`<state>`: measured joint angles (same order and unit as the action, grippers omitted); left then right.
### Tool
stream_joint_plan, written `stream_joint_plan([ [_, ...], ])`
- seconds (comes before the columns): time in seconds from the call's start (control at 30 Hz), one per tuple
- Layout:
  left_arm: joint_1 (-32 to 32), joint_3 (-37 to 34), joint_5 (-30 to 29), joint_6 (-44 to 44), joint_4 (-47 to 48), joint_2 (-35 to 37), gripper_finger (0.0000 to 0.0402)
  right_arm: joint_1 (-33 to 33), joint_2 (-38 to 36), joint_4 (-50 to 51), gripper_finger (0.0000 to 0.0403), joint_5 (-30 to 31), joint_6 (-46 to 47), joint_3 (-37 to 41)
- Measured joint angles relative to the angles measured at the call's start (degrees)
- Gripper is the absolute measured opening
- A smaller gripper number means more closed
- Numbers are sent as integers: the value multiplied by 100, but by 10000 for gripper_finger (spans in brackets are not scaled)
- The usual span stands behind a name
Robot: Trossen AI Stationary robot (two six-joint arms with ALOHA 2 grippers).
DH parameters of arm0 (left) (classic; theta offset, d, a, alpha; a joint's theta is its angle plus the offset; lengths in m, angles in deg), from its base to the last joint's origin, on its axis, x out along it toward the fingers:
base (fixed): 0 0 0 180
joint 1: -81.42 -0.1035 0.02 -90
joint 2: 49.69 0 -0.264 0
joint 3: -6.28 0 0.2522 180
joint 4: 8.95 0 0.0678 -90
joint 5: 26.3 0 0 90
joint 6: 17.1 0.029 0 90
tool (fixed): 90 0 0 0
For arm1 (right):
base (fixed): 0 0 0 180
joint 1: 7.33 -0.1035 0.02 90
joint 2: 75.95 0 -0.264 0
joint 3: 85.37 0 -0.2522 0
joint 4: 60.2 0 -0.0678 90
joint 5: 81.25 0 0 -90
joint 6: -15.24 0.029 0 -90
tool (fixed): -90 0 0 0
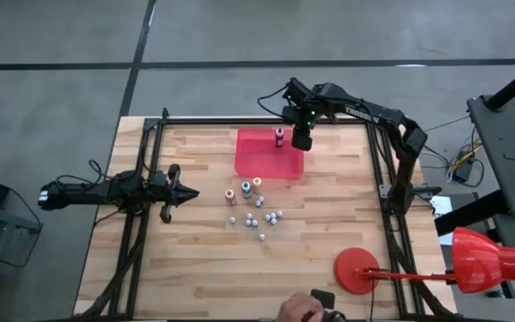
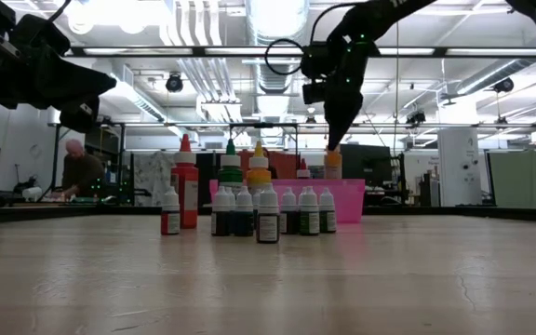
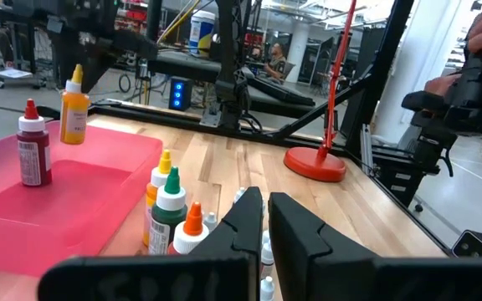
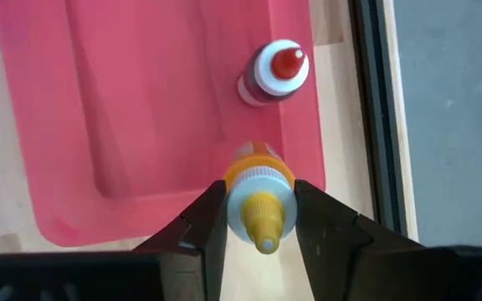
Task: Pick & Place food coloring
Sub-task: Put the large yellow food coloring bottle into the pink bin
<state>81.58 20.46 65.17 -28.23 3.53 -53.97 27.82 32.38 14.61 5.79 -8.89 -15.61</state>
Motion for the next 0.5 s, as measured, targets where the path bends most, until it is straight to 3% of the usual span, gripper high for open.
stream_joint_plan([
  [0.5, -1, 0, -2, 1, 0, 0, 0, 177, 494, -362, 109, -16, -353, 2],
])
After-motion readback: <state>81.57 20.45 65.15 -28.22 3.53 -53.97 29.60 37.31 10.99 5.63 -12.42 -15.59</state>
